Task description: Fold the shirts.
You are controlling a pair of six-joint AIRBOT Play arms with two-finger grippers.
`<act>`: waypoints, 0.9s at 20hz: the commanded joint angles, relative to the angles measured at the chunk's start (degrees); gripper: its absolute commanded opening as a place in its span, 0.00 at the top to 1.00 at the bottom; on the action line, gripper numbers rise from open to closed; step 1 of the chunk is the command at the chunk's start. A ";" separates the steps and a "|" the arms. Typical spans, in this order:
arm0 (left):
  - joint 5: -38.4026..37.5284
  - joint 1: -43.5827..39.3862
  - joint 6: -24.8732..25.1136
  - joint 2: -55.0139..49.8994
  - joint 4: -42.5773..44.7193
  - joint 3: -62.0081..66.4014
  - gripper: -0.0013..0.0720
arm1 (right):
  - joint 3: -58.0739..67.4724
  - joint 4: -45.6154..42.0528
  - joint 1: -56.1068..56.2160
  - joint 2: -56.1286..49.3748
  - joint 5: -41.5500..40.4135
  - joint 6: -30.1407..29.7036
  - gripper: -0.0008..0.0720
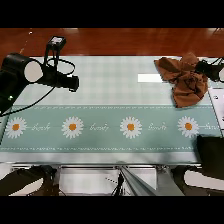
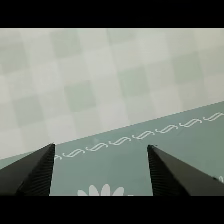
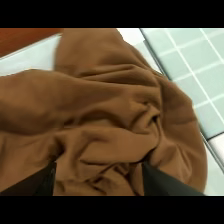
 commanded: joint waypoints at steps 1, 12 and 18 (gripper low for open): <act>0.17 0.00 0.22 -0.04 0.13 0.04 0.06 | 2.34 6.47 -5.16 -7.72 -1.62 1.75 0.14; -9.55 -0.02 0.22 0.13 -0.50 3.78 0.06 | 2.34 22.86 -1.40 -13.27 -8.48 -4.50 0.95; -9.88 -0.04 0.24 2.97 -1.38 25.16 0.06 | 2.34 28.50 9.81 18.08 -6.34 -23.85 0.96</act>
